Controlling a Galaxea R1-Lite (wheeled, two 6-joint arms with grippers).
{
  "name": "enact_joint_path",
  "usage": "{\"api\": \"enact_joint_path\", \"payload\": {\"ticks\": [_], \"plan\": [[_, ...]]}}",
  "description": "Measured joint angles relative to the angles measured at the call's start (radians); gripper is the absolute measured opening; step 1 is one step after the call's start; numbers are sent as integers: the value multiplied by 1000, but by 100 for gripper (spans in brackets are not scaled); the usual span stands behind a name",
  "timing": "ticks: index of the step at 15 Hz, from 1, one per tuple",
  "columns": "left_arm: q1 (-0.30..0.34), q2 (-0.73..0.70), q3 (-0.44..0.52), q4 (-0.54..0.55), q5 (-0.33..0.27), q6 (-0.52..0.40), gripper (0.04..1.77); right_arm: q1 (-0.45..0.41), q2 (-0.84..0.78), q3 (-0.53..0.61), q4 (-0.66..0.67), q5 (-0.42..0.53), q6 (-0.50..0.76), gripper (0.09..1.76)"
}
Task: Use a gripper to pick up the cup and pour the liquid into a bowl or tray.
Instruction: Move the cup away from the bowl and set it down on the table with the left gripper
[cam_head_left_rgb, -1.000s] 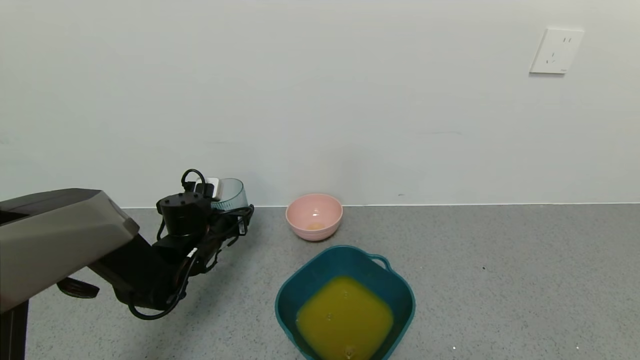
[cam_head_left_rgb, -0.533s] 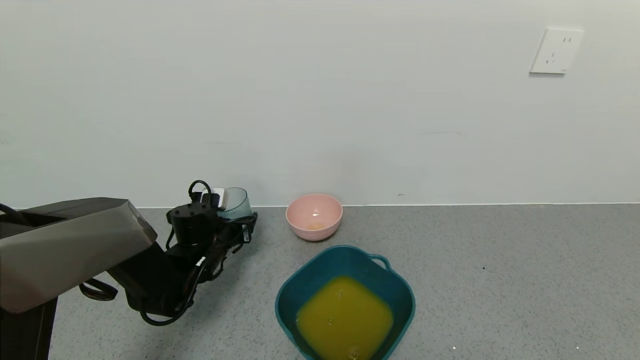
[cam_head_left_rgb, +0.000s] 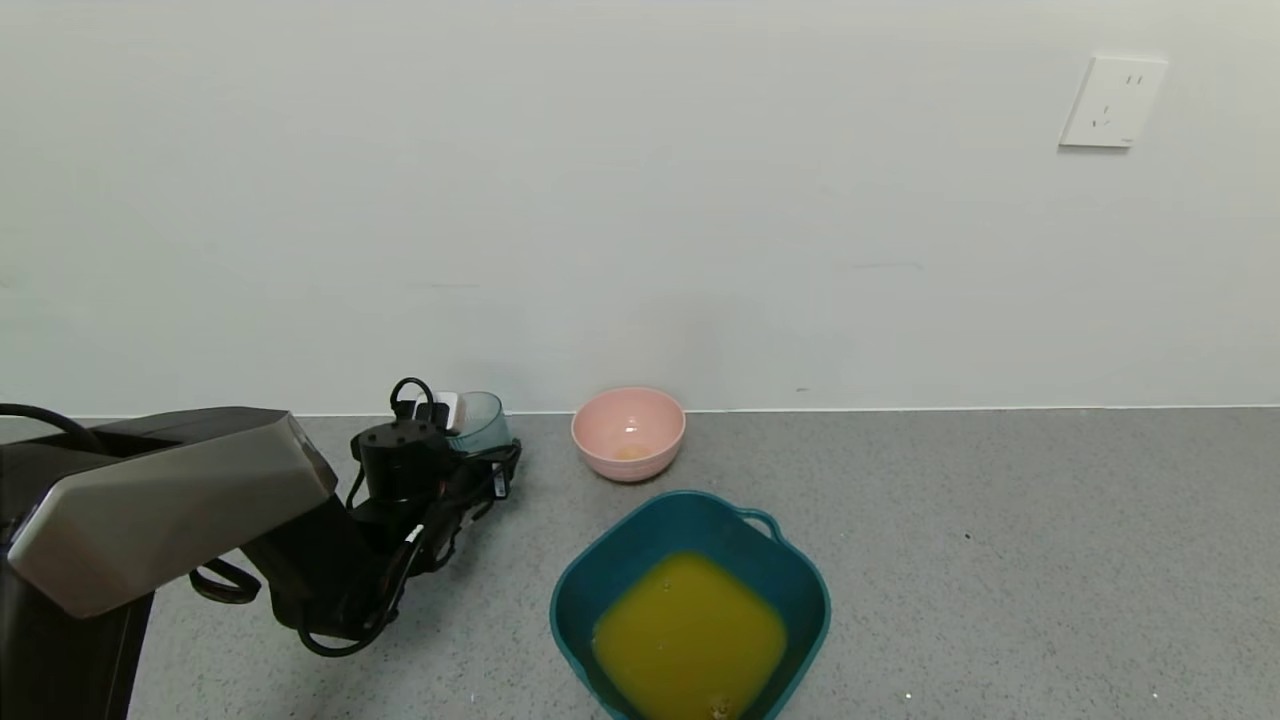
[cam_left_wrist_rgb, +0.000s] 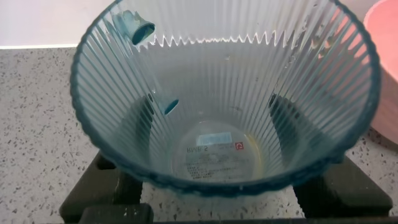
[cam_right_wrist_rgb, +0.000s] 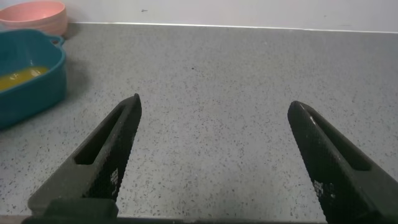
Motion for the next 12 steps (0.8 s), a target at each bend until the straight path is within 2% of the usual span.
{"api": "enact_joint_path", "payload": {"ticks": [12], "plan": [[-4, 34, -1, -1, -4, -25, 131, 0, 0, 0, 0, 0, 0, 171]]}}
